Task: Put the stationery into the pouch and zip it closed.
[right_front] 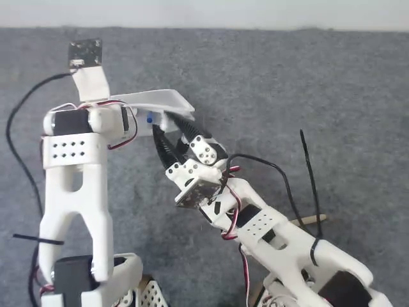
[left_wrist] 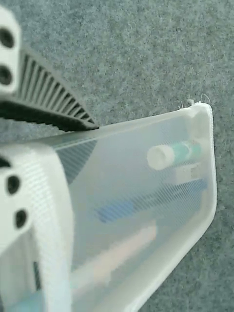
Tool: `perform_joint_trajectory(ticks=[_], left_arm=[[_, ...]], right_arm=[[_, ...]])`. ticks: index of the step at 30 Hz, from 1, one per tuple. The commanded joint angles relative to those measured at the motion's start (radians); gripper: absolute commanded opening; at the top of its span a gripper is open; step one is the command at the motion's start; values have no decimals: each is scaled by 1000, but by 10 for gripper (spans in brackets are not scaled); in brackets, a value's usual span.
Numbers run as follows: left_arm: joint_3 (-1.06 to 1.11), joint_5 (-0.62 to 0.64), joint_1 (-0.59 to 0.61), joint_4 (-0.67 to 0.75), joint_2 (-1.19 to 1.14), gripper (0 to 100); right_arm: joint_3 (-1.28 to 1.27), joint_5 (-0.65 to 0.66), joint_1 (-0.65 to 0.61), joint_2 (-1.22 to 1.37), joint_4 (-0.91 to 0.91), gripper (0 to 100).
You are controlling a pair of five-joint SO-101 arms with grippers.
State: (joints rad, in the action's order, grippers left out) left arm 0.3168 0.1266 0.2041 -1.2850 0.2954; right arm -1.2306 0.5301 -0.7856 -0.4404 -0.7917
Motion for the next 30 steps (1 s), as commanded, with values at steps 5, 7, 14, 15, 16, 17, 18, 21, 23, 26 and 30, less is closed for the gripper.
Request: perform_joint_trajectory(ticks=[5, 7, 14, 15, 16, 17, 18, 21, 23, 26, 30], left_arm=[[-13, -8, -6, -6, 51, 13], [-13, -8, -5, -5, 51, 13], [-15, -2, 38, 15, 51, 13], [-13, -2, 41, 18, 51, 13], [-12, -2, 41, 21, 51, 13], [-12, -2, 41, 21, 51, 13], [-12, -2, 41, 21, 51, 13], [-10, -2, 41, 21, 51, 13], [-10, -2, 41, 21, 51, 13], [-10, -2, 41, 21, 51, 13], [-8, 5, 41, 21, 48, 13]], right_arm=[[23, 12, 5, -35, -19, 167], [11, 11, 8, -59, -19, 157], [3, -104, 13, -220, 206, 158], [9, -153, 18, -257, 255, 158], [18, -195, 33, -292, 309, 158], [31, -235, 47, -332, 372, 158], [46, -265, 62, -371, 446, 158], [115, -344, 122, -464, 684, 158], [175, -393, 150, -509, 832, 156], [255, -445, 176, -538, 997, 156], [331, -454, 203, -541, 1112, 155]])
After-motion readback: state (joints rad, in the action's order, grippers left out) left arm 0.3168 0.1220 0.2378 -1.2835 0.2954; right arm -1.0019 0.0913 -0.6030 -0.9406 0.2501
